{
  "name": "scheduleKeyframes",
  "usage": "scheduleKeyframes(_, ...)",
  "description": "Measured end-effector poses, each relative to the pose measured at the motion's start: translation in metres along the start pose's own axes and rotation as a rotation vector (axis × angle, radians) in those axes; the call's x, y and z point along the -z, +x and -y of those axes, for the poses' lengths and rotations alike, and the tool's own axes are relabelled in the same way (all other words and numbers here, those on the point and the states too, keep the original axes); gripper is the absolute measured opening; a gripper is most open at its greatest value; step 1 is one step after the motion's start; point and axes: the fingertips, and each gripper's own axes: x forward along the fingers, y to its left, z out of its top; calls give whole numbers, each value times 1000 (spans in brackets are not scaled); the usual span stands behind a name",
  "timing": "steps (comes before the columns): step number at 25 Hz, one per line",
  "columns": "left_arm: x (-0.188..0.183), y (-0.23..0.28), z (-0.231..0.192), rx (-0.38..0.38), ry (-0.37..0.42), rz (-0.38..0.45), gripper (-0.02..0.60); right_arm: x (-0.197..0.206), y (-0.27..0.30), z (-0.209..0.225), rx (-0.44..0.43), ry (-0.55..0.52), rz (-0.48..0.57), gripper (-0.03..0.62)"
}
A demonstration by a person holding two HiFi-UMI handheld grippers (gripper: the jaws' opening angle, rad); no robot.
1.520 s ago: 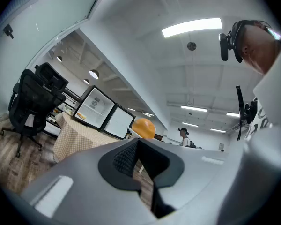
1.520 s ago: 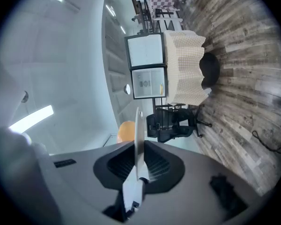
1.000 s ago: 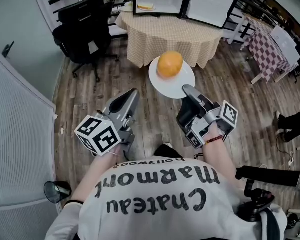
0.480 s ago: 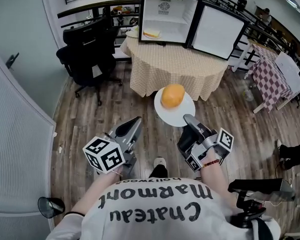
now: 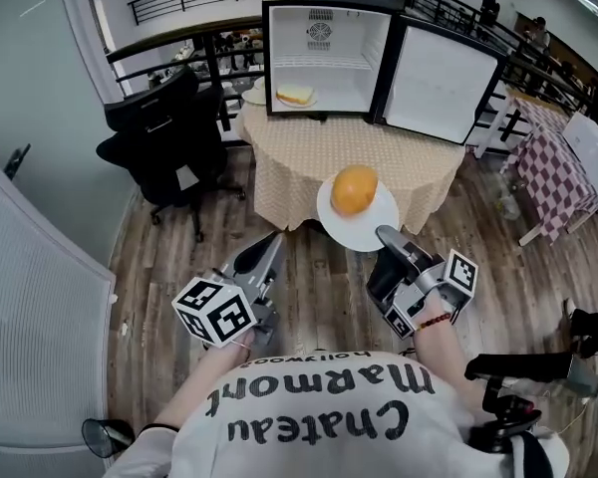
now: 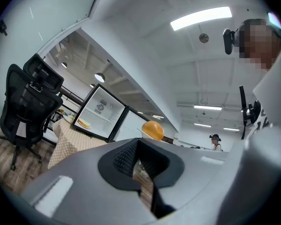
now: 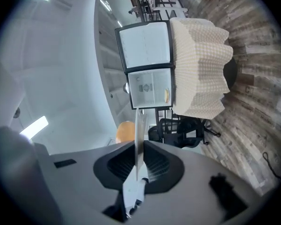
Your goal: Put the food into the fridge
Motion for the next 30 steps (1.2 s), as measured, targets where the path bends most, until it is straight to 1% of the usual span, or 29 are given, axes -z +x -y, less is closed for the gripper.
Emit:
scheduleKeyframes(6, -5, 63, -12, -9, 17, 4, -3, -55, 29, 1, 18, -11, -36, 49)
scheduleKeyframes(7, -5, 70, -11, -3, 30, 8, -3, -63, 33, 2, 24, -17, -46, 49)
scheduleKeyframes(9, -1, 78, -8, 12, 86, 4, 2, -78, 40, 4, 32, -30, -59, 49)
scheduleKeyframes(11, 4, 80, -9, 4, 138, -15, 3, -89, 48, 5, 22, -32, -67, 49)
scheduleKeyframes(12, 7, 80, -12, -6, 145, -21, 3, -92, 51, 5, 12, -29, -71, 49)
scheduleKeyframes(15, 8, 78, -22, -42, 135, -8, 3, -100, 60, 8, -7, -15, -79, 49)
scheduleKeyframes(18, 7, 74, -35, -94, 149, 10, 3, -105, 68, 16, -7, 4, -74, 49)
scheduleKeyframes(20, 10, 72, -38, -106, 163, 16, 3, -106, 69, 21, -4, 13, -71, 49)
scheduleKeyframes(23, 16, 78, -39, -90, 146, 12, 3, -110, 63, 29, 13, -6, -54, 49)
scheduleKeyframes(26, 18, 95, -45, -61, 132, -3, 3, -120, 60, 38, 39, -26, -25, 49)
scheduleKeyframes(28, 19, 109, -56, -43, 135, -12, 3, -130, 64, 44, 46, -28, -2, 49)
scheduleKeyframes(30, 20, 124, -72, -35, 123, -18, 3, -138, 72, 49, 52, -25, 16, 49)
